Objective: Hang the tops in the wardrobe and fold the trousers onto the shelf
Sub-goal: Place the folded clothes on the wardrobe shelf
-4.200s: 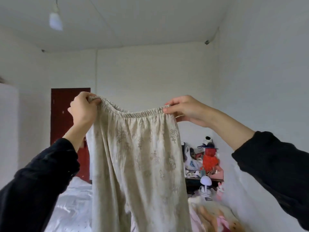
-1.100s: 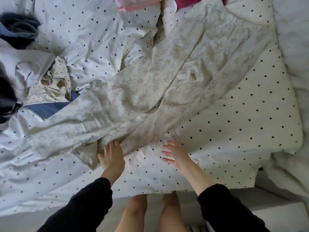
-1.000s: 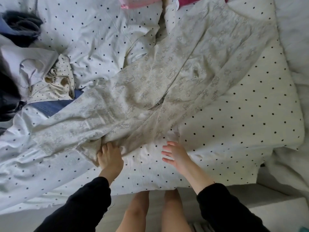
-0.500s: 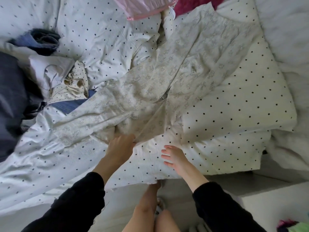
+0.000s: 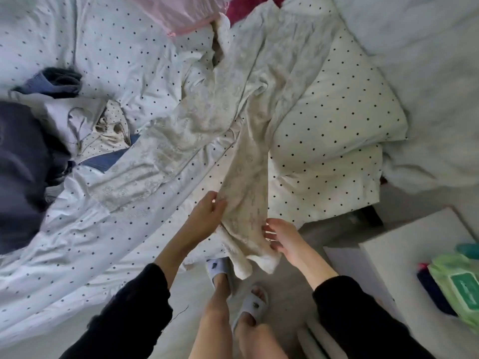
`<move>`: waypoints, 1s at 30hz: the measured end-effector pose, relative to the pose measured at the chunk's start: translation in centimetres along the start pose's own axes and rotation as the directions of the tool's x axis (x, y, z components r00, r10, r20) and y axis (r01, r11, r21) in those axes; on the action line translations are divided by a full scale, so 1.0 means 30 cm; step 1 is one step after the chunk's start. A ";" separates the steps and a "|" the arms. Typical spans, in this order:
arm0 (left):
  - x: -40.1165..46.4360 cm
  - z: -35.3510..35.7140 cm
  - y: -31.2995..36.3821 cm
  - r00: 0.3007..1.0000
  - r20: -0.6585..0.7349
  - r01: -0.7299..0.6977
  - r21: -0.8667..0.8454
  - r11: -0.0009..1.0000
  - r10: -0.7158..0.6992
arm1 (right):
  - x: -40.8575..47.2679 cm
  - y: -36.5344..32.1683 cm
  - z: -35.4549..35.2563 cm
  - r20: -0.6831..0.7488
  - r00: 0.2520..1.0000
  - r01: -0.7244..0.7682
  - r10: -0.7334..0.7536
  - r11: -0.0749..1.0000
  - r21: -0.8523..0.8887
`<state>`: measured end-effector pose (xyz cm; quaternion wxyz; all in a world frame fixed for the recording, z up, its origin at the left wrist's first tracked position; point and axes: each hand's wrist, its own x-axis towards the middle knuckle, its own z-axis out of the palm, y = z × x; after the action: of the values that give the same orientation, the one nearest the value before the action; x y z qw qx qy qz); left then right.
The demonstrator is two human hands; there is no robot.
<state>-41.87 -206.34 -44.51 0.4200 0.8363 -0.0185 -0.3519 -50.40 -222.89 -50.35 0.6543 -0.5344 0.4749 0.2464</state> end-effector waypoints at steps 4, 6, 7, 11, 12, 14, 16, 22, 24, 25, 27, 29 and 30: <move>-0.037 -0.046 -0.072 0.978 0.093 0.206 -0.259 0.943 -0.188 | -0.041 0.047 0.013 -0.017 0.998 0.055 -0.059 0.984 -0.170; -0.049 -0.057 -0.135 0.956 0.169 0.278 -0.251 0.927 -0.241 | -0.024 0.086 0.035 0.018 0.998 0.068 -0.065 0.969 -0.236; -0.051 -0.060 -0.171 0.950 0.172 0.291 -0.198 0.936 -0.259 | -0.009 0.108 0.049 0.025 0.998 0.062 -0.057 0.965 -0.253; -0.037 -0.072 -0.310 0.953 0.084 0.293 -0.017 0.956 -0.290 | 0.033 0.170 0.134 0.060 0.998 0.024 -0.007 0.955 -0.295; -0.031 -0.082 -0.342 0.953 0.076 0.291 0.021 0.957 -0.292 | 0.045 0.185 0.161 0.067 0.998 0.020 0.000 0.955 -0.295; -0.015 -0.106 -0.412 0.957 0.052 0.278 0.097 0.956 -0.284 | 0.079 0.223 0.211 0.054 0.999 0.021 -0.006 0.958 -0.286; 0.009 -0.144 -0.494 0.968 -0.014 0.248 0.183 0.951 -0.249 | 0.134 0.270 0.278 0.026 1.000 0.019 -0.013 0.964 -0.265; 0.078 -0.242 -0.636 0.985 -0.121 0.142 0.185 0.972 -0.121 | 0.266 0.332 0.438 -0.054 0.997 0.045 -0.052 0.990 -0.135; 0.117 -0.268 -0.686 0.984 -0.135 0.140 0.176 0.974 -0.117 | 0.302 0.342 0.484 -0.077 0.996 0.037 -0.045 0.994 -0.101; 0.133 -0.278 -0.705 0.983 -0.134 0.147 0.181 0.972 -0.123 | 0.313 0.347 0.504 -0.092 0.995 0.029 -0.038 0.995 -0.095; 0.149 -0.289 -0.739 0.983 -0.114 0.168 0.198 0.966 -0.147 | 0.326 0.361 0.535 -0.114 0.993 0.020 -0.028 0.997 -0.069; 0.155 -0.287 -0.759 0.987 -0.076 0.158 0.217 0.963 -0.145 | 0.329 0.379 0.554 -0.145 0.989 0.023 -0.024 1.000 -0.008; 0.160 -0.285 -0.768 0.989 -0.060 0.144 0.221 0.965 -0.134 | 0.329 0.388 0.565 -0.170 0.985 0.026 -0.021 0.999 0.027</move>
<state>-39.21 -187.12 -60.32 0.2975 0.8852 0.0099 -0.3574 -49.79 -205.32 -64.88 0.6222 -0.5494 0.5260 0.1854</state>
